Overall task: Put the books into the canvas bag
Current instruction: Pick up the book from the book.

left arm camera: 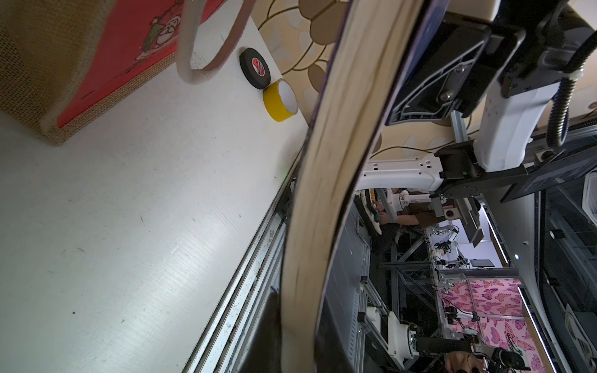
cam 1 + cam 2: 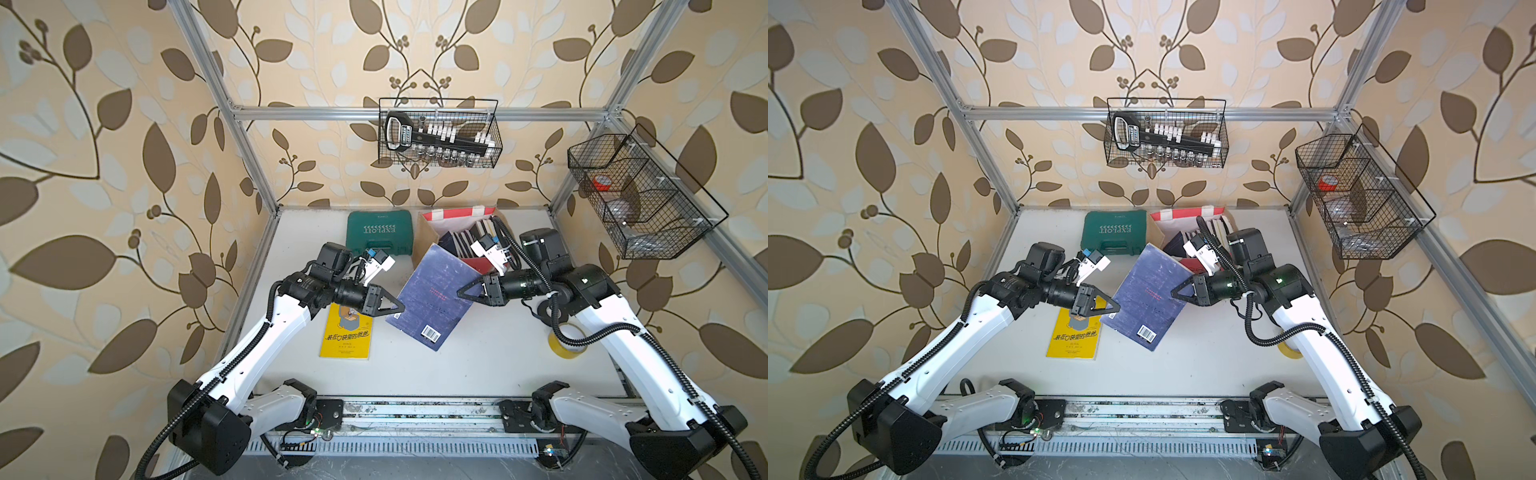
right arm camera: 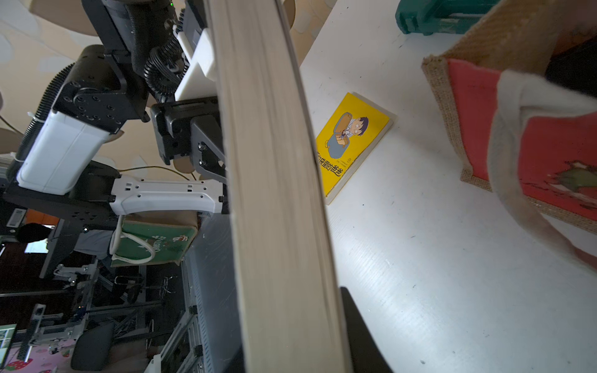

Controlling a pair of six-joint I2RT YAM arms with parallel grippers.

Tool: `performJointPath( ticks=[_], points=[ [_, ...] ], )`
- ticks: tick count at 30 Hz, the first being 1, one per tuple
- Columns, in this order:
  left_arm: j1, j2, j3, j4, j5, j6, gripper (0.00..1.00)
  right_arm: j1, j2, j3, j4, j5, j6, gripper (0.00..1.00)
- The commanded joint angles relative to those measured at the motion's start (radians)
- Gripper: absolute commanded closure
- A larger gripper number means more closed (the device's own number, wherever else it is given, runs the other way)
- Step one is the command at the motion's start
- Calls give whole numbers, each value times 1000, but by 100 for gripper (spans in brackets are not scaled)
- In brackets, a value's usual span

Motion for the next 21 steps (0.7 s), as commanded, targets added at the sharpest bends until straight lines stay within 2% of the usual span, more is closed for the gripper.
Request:
performJointPath(
  ticks=[1, 6, 7, 9, 11, 12, 15, 21],
  points=[
    [-2, -14, 13, 48, 20, -7, 100, 0, -17, 64, -30, 37, -58, 80],
    [-2, -6, 15, 42, 13, -7, 100, -3, 7, 104, -9, 22, -66, 92],
    [-2, -4, 16, 34, -8, -4, 95, -5, 10, 107, 2, 22, -65, 98],
    [-2, 6, 23, 9, -66, 3, 71, -12, 10, 110, 26, 31, -66, 100],
    [-2, 25, 37, -27, -132, 10, 40, -33, 5, 104, 75, 50, -60, 100],
    [-2, 34, 42, -40, -161, 12, 28, -47, 2, 99, 111, 50, -46, 100],
    [0, 48, 57, -71, -242, 14, 2, -85, -19, 60, 281, 42, 27, 100],
    [35, 39, 65, -83, -368, -7, 1, -97, -15, 47, 604, 29, 153, 100]
  ],
)
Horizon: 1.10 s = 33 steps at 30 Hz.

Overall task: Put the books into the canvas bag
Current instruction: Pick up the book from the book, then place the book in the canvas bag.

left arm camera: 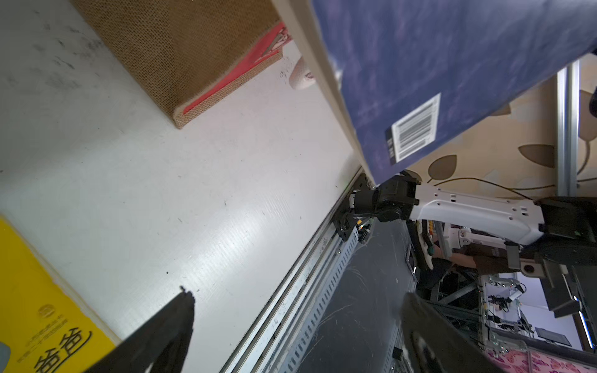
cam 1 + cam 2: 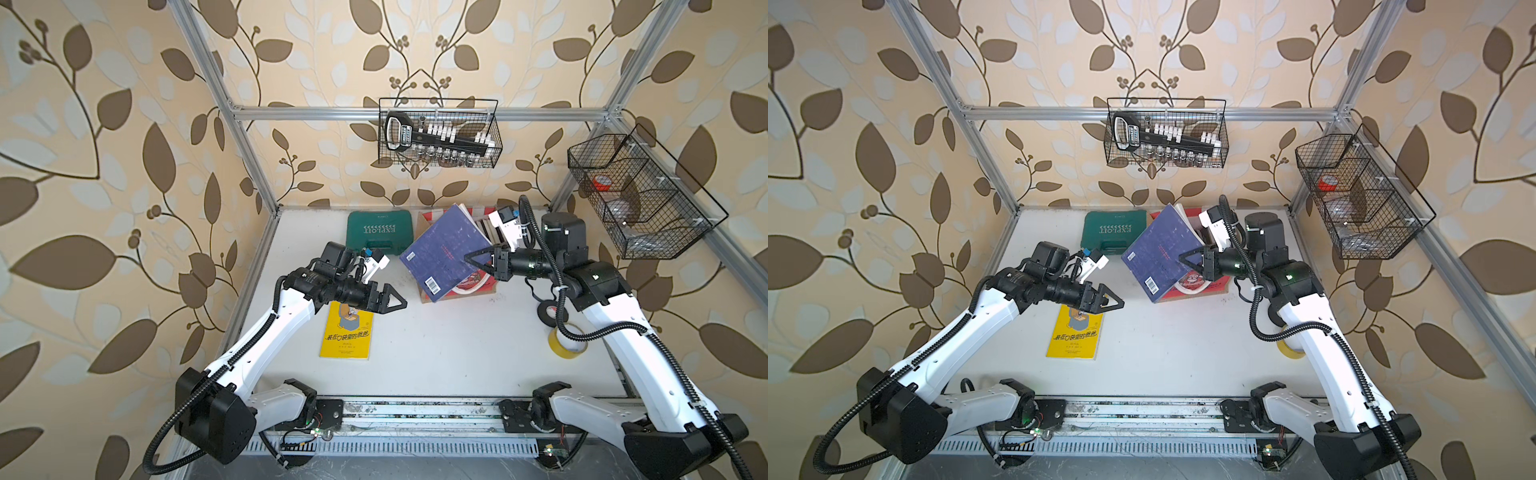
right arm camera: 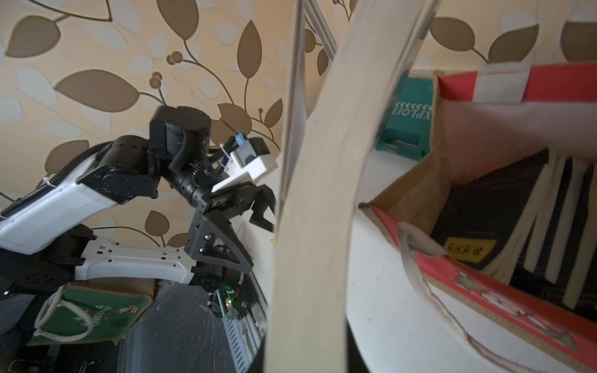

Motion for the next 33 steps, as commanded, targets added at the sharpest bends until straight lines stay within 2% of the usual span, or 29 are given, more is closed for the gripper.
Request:
performJointPath(
  ticks=[1, 9, 14, 17, 21, 28, 33],
  points=[
    [34, -17, 47, -22, -98, -4, 1, 0, -5, 35, 283, -16, 72, 100],
    [115, -3, 31, -18, -140, -38, 1, -93, 41, 150, 267, 202, 116, 100],
    [132, 14, 34, -12, -130, -47, 1, -116, 40, 191, 137, 393, 44, 100],
    [144, 29, 36, -6, -117, -55, 1, -117, 34, 196, 79, 453, -6, 100],
    [171, 51, 42, -4, -89, -69, 1, -116, 44, 189, 2, 454, -49, 100],
    [195, 62, 36, 16, -54, -86, 1, -111, 13, 115, -9, 427, -67, 100],
    [201, 63, 36, 18, -37, -88, 1, -55, 47, 109, 6, 456, -64, 100]
  ],
)
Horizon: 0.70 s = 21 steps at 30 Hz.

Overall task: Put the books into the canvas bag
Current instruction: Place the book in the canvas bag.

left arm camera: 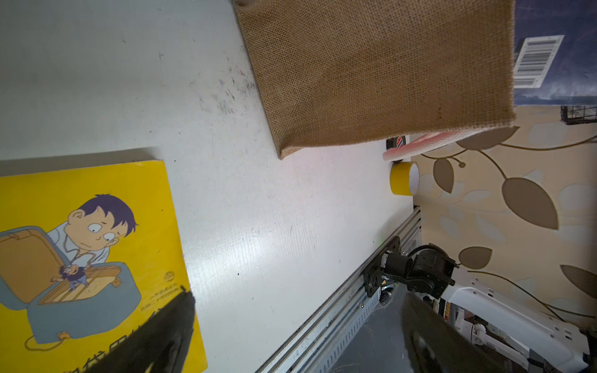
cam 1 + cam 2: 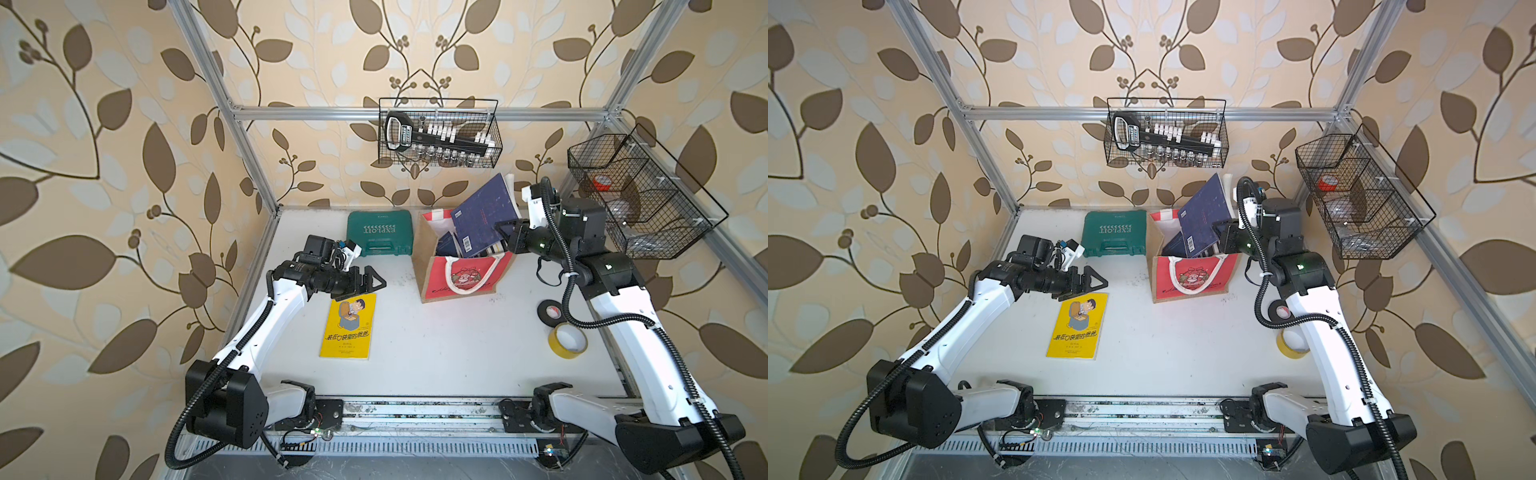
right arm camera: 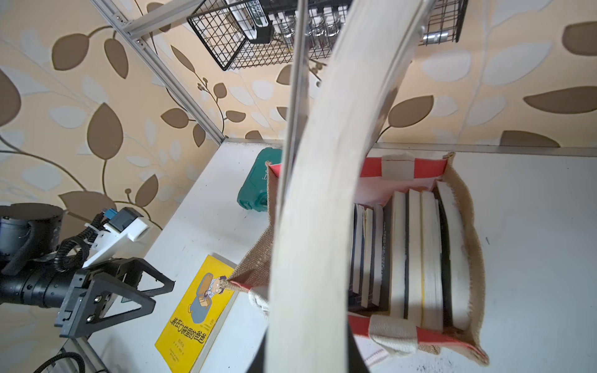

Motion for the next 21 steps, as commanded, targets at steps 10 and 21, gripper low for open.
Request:
performJointPath(
  ticks=[10, 21],
  points=[
    [16, -18, 25, 14, 29, -5, 1, 267, 114, 25, 136, 95, 37, 100],
    [16, -27, 24, 13, 27, -4, 1, 377, 248, 46, 218, 189, 155, 100]
  ],
)
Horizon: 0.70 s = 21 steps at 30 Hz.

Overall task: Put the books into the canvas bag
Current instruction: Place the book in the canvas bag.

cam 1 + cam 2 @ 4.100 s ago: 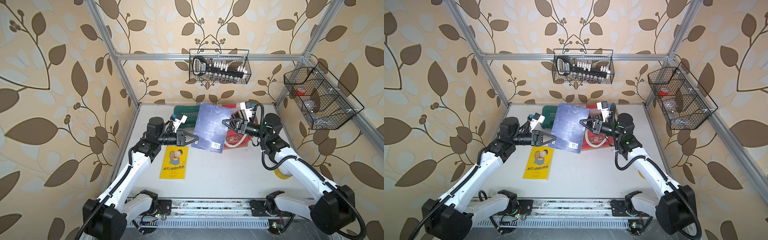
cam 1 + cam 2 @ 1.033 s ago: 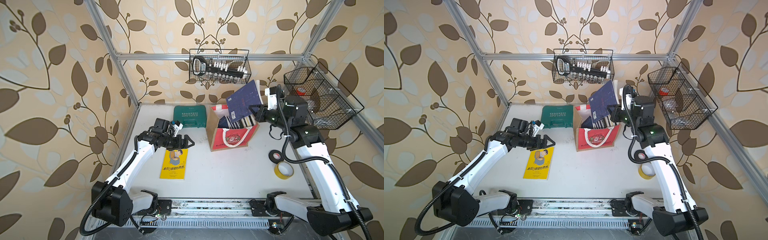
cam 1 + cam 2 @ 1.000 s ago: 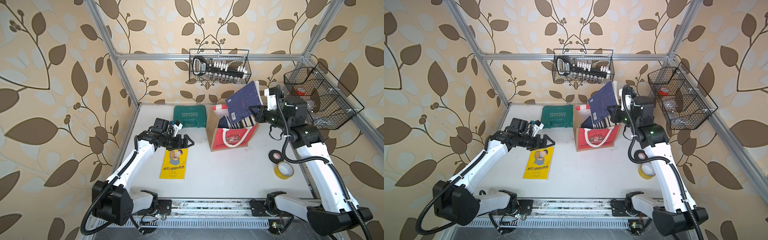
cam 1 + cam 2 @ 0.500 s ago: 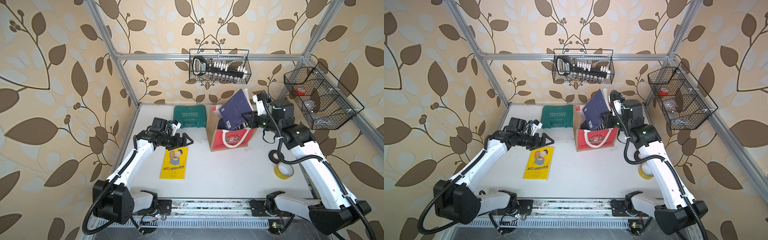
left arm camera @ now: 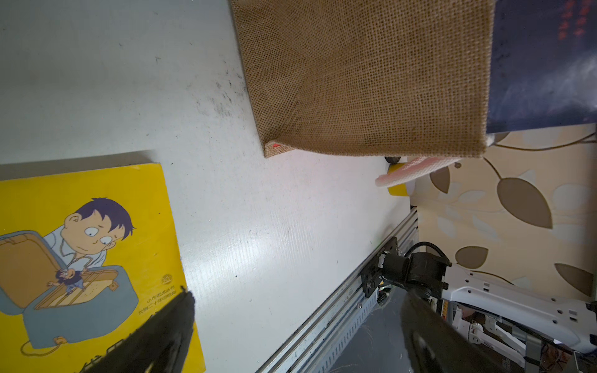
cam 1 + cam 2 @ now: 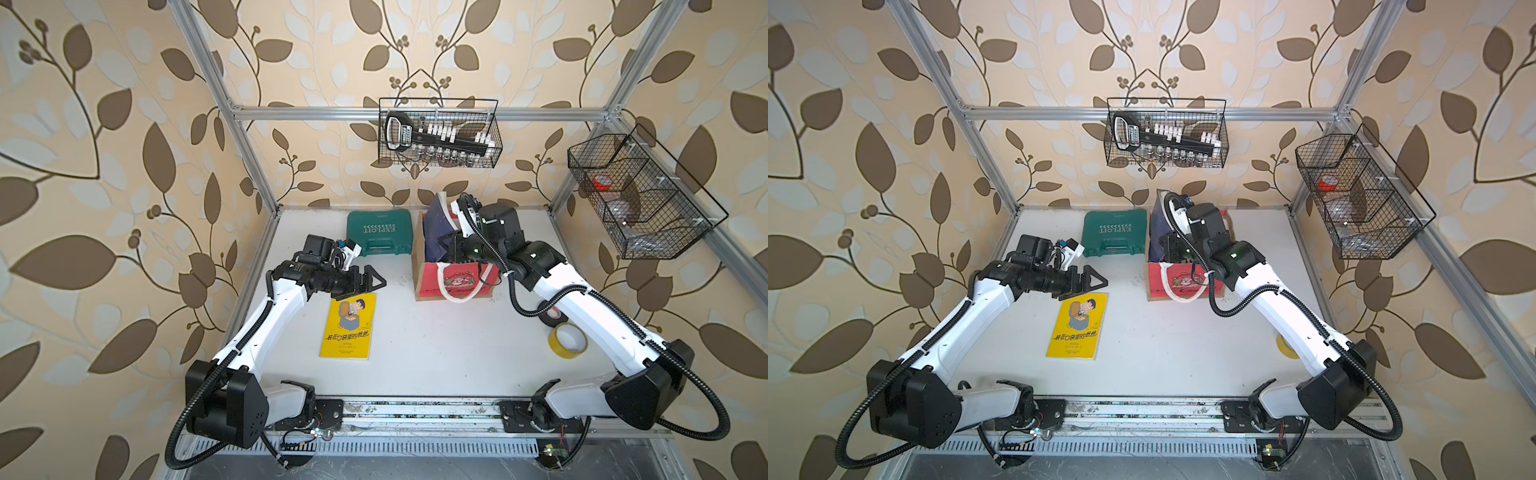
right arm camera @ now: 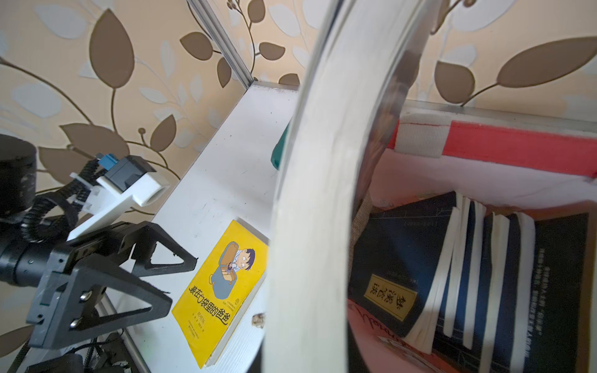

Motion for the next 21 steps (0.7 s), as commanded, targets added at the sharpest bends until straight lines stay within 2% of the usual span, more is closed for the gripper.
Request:
performJointPath(
  ticks=[1, 11, 15, 18, 21],
  points=[
    [10, -27, 25, 5, 19, -4, 1, 24, 20, 35, 96, 9, 71, 100],
    [10, -25, 25, 3, 11, -2, 1, 38, 83, -81, 163, 105, 154, 100],
    [13, -18, 26, 4, 13, -3, 1, 38, 67, -124, 191, 116, 163, 90],
    [14, -16, 27, 6, 16, -4, 1, 39, 60, -131, 191, 109, 160, 71],
    [18, -16, 25, 7, 17, -4, 1, 38, 51, -134, 191, 109, 158, 59]
  ],
)
